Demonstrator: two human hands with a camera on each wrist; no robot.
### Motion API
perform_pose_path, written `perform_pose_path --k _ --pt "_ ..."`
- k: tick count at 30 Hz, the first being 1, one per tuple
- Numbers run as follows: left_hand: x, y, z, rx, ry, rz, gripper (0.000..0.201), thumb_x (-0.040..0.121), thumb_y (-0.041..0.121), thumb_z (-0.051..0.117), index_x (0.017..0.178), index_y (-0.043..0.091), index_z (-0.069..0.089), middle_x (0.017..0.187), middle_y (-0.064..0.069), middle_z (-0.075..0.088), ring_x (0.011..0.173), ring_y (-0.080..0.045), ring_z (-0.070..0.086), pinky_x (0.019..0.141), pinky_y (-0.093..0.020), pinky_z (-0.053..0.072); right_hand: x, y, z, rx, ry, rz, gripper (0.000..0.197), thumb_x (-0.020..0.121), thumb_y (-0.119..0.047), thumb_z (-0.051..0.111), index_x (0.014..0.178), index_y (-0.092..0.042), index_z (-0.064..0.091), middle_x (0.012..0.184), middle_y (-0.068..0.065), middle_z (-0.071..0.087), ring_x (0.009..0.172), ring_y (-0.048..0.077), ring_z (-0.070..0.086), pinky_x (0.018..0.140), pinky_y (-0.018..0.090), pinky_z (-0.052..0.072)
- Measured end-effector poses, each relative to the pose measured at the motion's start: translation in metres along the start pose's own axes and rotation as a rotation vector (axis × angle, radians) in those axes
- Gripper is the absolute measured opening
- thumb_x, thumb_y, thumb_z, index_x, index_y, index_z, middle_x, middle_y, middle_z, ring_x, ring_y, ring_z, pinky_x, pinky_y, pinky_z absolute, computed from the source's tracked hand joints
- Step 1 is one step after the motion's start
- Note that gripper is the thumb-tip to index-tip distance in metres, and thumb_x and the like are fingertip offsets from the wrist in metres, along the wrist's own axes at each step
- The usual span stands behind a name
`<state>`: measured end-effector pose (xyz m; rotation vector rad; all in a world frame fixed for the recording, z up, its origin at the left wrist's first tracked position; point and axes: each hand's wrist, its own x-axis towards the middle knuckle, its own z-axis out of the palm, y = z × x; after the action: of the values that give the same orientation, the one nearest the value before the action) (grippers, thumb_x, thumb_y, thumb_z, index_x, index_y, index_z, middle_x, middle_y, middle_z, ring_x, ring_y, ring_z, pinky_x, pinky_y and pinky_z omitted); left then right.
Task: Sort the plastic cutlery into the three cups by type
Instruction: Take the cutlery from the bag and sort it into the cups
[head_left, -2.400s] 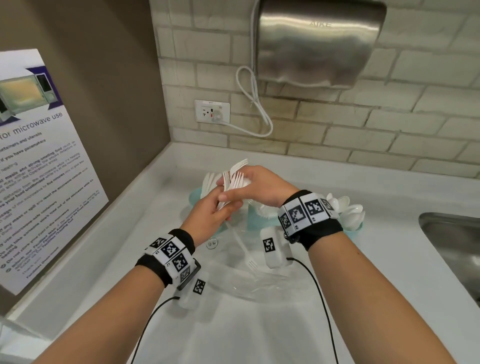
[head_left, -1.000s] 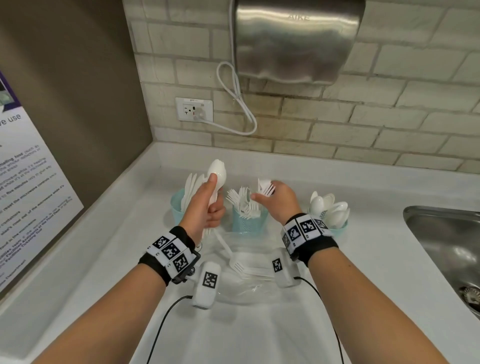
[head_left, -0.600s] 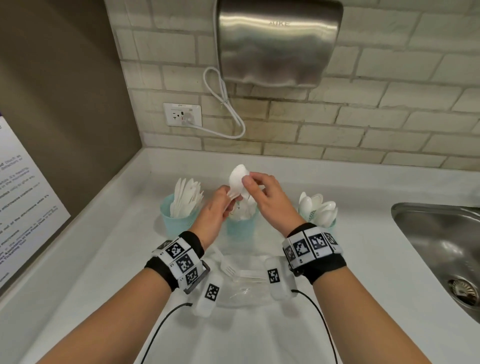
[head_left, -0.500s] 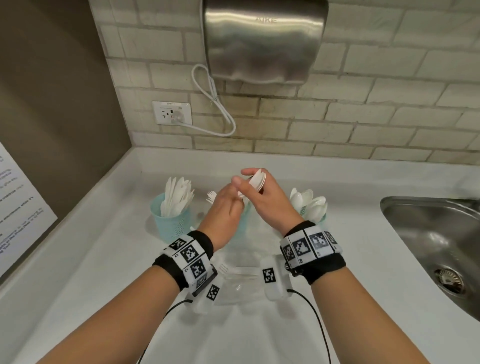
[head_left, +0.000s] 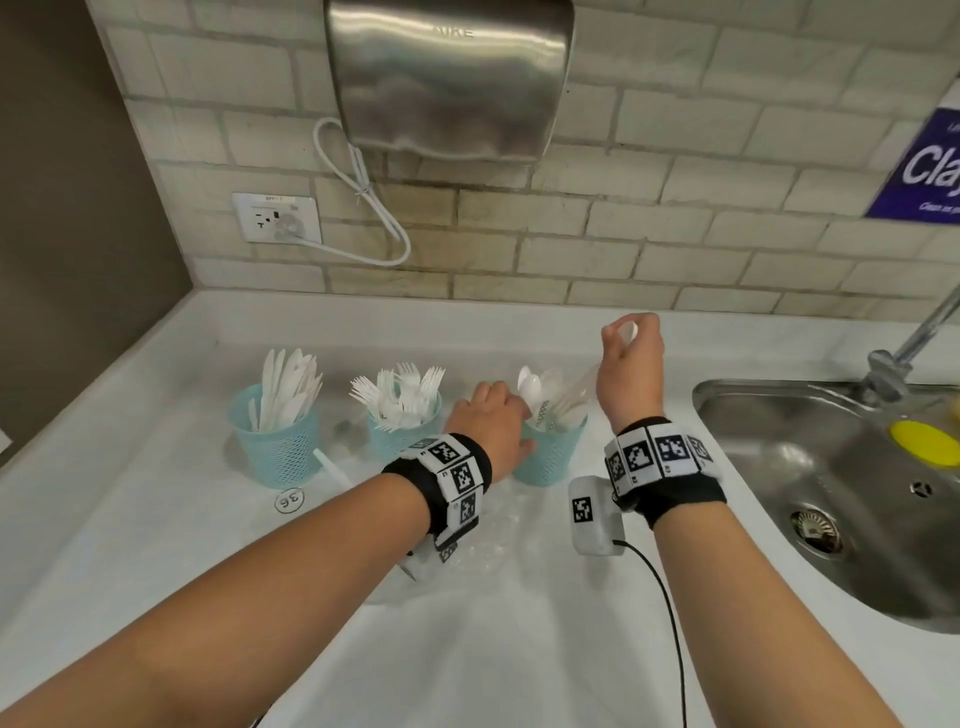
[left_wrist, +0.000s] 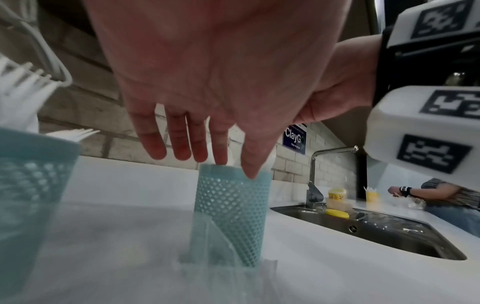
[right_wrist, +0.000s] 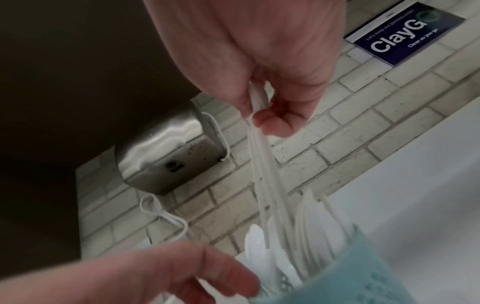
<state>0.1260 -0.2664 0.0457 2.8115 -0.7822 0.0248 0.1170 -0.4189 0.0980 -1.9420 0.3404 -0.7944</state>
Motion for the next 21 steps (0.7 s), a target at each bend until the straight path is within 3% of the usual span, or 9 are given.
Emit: perform_pose_path --k 3,6,8,12,15,17,18,20,21 --pt "0.004 0.006 0.008 -0.067 0.100 -0.024 0.033 0.091 0.039 0.054 0.118 0.021 0.053 0.125 -0.003 0.045 0.121 -0.021 0.039 0.091 -0.035 0.038 -0.006 0.013 0.010 -0.090 -0.118 -0.003 0.019 0.099 -0.019 0.042 0.110 -0.004 0.047 0.105 0.012 0.051 0.091 0.022 0.049 0.074 0.025 0.035" --pt "0.006 0.009 0.011 -0.105 0.124 -0.060 0.032 0.090 0.042 0.054 0.114 0.019 0.055 0.122 -0.003 0.047 0.118 -0.021 0.041 0.089 -0.036 0.042 -0.020 0.027 0.022 -0.375 -0.302 0.034 0.036 0.098 -0.033 0.043 0.120 -0.004 0.047 0.120 0.016 0.047 0.110 0.031 0.046 0.092 0.036 0.036" --pt "0.004 0.009 0.009 -0.119 0.118 -0.070 0.033 0.091 0.041 0.053 0.116 0.020 0.055 0.123 -0.002 0.049 0.118 -0.020 0.043 0.090 -0.037 0.043 -0.028 0.031 0.024 -0.495 -0.331 0.000 0.042 0.094 -0.042 0.048 0.122 -0.010 0.049 0.126 0.012 0.043 0.117 0.030 0.040 0.098 0.035 0.033" --pt "-0.015 -0.005 -0.006 -0.234 0.106 -0.033 0.030 0.094 0.032 0.050 0.121 0.022 0.053 0.128 0.003 0.052 0.122 -0.017 0.044 0.097 -0.035 0.041 -0.036 0.019 0.019 -0.336 -0.242 -0.078 0.043 0.086 -0.039 0.061 0.120 -0.013 0.051 0.122 0.009 0.041 0.111 0.024 0.040 0.096 0.029 0.032" --pt "-0.038 -0.023 -0.019 -0.345 0.121 -0.019 0.020 0.093 0.028 0.049 0.110 0.029 0.059 0.112 0.010 0.057 0.100 -0.010 0.055 0.089 -0.030 0.046 -0.054 0.002 0.022 -0.173 -0.258 -0.131 0.016 0.089 -0.024 0.058 0.103 -0.016 0.058 0.102 -0.001 0.048 0.099 0.015 0.048 0.085 0.021 0.034" --pt "-0.055 -0.042 -0.022 -0.418 0.023 -0.066 0.019 0.093 0.023 0.047 0.100 0.032 0.061 0.099 0.014 0.062 0.085 -0.006 0.057 0.080 -0.026 0.046 -0.074 -0.005 0.029 -0.081 -0.395 -0.122 0.008 0.089 -0.015 0.055 0.094 -0.016 0.062 0.086 -0.010 0.052 0.081 0.007 0.053 0.075 0.018 0.039" --pt "-0.063 -0.052 -0.022 -0.429 -0.058 -0.076 0.021 0.093 0.019 0.045 0.097 0.033 0.061 0.097 0.014 0.064 0.085 -0.006 0.058 0.081 -0.025 0.046 -0.086 -0.006 0.033 -0.071 -0.482 -0.112 0.009 0.090 -0.013 0.055 0.094 -0.015 0.063 0.083 -0.013 0.055 0.073 0.003 0.051 0.070 0.015 0.039" --pt "-0.081 -0.070 -0.023 -0.344 -0.216 -0.063 0.033 0.092 0.008 0.041 0.096 0.035 0.060 0.100 0.015 0.064 0.095 -0.008 0.059 0.087 -0.024 0.045 -0.109 0.002 0.044 -0.136 -0.664 -0.108 0.013 0.091 -0.017 0.056 0.098 -0.015 0.067 0.088 -0.009 0.064 0.070 0.002 0.052 0.069 0.015 0.042" --pt "-0.090 -0.077 -0.022 -0.255 -0.286 -0.055 0.041 0.089 0.002 0.040 0.100 0.036 0.059 0.104 0.016 0.062 0.102 -0.009 0.058 0.089 -0.023 0.044 -0.120 0.007 0.048 -0.199 -0.759 -0.114 0.016 0.092 -0.019 0.056 0.102 -0.015 0.068 0.097 -0.005 0.068 0.075 0.005 0.055 0.073 0.017 0.044"
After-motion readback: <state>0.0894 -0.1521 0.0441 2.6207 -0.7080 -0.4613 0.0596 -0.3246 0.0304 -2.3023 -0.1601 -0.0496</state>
